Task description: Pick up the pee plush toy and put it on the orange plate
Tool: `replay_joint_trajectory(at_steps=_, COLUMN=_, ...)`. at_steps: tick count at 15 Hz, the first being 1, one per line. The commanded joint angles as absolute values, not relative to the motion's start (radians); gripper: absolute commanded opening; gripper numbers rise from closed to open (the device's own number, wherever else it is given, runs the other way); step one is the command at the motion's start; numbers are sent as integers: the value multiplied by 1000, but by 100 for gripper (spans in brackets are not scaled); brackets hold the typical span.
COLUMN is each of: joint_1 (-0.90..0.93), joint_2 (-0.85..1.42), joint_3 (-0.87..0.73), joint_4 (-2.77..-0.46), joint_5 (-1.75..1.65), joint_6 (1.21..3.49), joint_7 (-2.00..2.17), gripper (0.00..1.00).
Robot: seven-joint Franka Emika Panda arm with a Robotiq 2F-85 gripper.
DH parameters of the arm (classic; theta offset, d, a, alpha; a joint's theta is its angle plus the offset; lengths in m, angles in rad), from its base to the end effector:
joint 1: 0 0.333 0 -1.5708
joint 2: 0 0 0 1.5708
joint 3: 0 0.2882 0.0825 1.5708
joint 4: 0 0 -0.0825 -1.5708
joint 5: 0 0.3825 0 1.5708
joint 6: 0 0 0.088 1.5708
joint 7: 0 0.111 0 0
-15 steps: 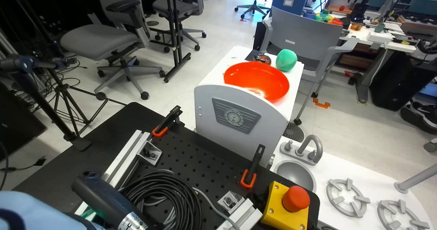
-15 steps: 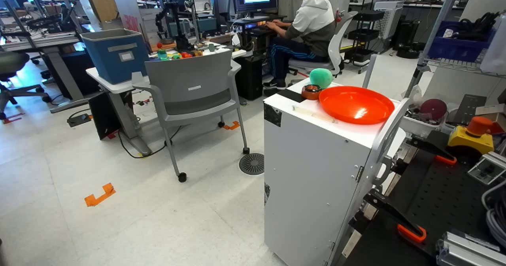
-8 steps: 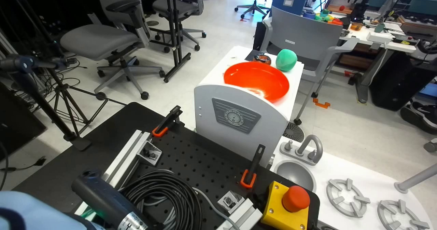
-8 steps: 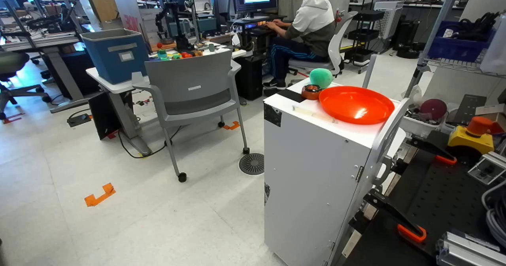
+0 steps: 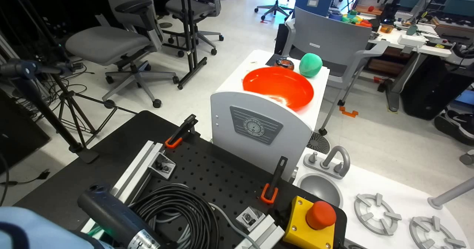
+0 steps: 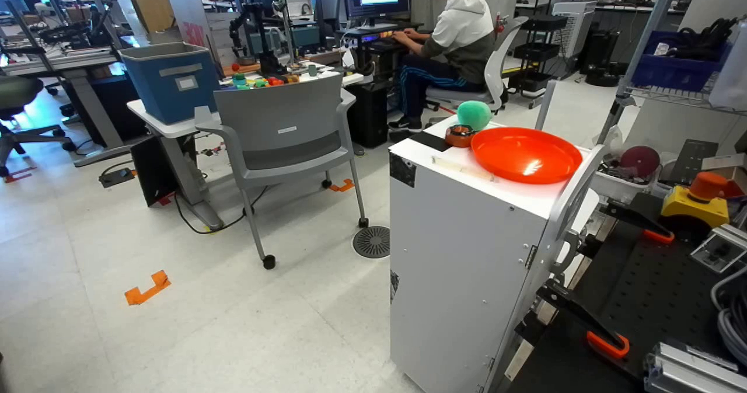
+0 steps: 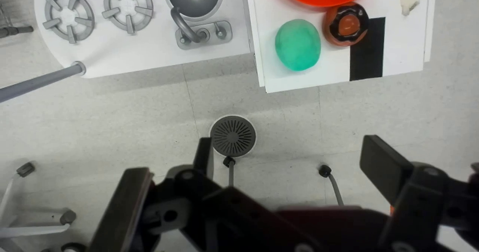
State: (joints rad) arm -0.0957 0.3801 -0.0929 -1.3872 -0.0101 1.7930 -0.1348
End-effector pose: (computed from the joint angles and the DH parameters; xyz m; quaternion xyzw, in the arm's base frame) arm 0.6551 -0.1167 0.4685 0.9994 -0.0223 0.0099 0.0240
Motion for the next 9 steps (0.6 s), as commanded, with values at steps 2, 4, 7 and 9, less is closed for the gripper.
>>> replay_joint_trajectory(at_steps=2, joint_1=-81, joint_2=378, joint_3=-75, joint_4=-1398, joint_5=-63, joint_6=1787, joint_7=-151, gripper=100)
replay_joint_trajectory(at_steps=4, joint_1=-79, joint_2=378, joint_3=-70, joint_4=-1399, joint_5=-65, joint_6=1788, joint_7=-162, gripper=100)
replay_joint_trajectory(at_steps=7, joint_1=-87, joint_2=379, joint_3=-57, joint_4=-1393, joint_5=-39, joint_6=1779, joint_7=-195, gripper=100)
replay_joint_trajectory(at_steps=9, joint_1=-96, joint_2=380, joint_3=-48, joint_4=-1389, joint_5=-11, joint_6=1776, joint_7=-217, gripper=100)
